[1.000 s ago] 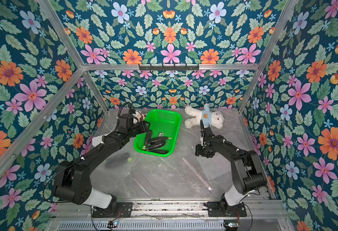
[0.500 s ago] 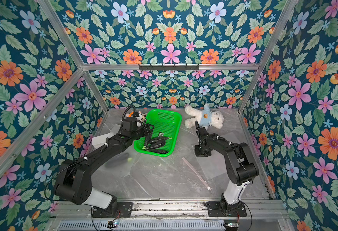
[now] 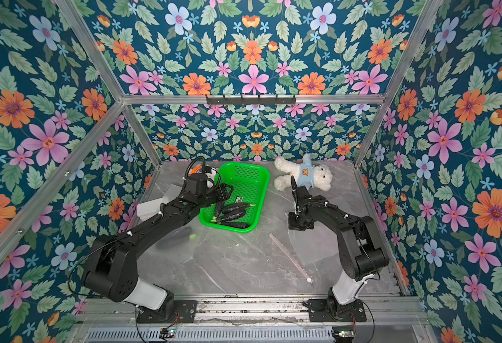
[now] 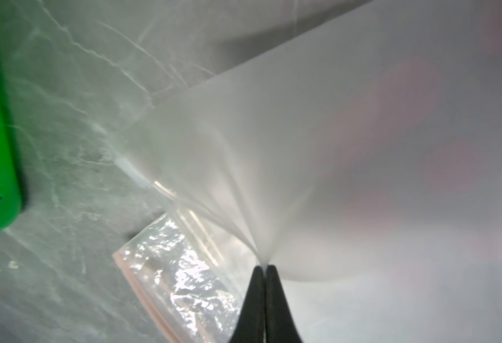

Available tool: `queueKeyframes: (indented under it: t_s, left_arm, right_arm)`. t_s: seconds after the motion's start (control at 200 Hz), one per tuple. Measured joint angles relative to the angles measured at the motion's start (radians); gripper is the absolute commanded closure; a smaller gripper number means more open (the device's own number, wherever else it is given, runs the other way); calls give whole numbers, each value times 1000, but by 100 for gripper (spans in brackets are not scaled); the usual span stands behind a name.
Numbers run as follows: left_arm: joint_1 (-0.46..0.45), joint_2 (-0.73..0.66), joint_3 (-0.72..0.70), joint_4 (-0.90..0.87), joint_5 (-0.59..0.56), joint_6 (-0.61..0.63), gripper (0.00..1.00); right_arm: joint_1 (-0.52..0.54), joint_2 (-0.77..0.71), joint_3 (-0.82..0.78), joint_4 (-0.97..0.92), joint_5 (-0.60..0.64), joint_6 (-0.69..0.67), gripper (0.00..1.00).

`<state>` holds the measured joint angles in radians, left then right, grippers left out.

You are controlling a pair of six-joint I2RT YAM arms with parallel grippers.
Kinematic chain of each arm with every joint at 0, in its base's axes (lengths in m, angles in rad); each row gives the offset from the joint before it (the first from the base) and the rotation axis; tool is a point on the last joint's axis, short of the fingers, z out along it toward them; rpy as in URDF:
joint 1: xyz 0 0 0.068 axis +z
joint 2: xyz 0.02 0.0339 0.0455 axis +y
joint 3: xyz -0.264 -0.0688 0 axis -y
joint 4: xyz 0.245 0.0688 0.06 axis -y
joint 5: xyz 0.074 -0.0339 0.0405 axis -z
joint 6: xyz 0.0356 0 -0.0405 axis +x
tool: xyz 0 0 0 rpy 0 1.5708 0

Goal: Place the eggplant in a zip-top bag and seal the zipper
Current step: Open the zipper of the food storage bag at the center of the board.

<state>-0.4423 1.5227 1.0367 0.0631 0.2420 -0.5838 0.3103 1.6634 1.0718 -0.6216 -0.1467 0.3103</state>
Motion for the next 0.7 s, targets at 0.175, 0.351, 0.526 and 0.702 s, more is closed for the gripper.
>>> queueKeyframes:
  t_s: [0.175, 0.351, 0.526, 0.702]
  left_arm:
    - [-40, 37, 35, 11, 46, 0, 40]
    - [-109, 111, 89, 45, 122, 1, 38]
    - [-186, 180, 136, 89, 184, 16, 38]
    - [-236, 230, 151, 155, 233, 11, 36]
  right_arm:
    - [0, -84, 48, -39, -15, -1, 100]
    - [-2, -141, 113, -82, -50, -4, 100]
    - [-19, -176, 175, -91, -105, -4, 100]
    - [-33, -185, 211, -99, -147, -1, 100]
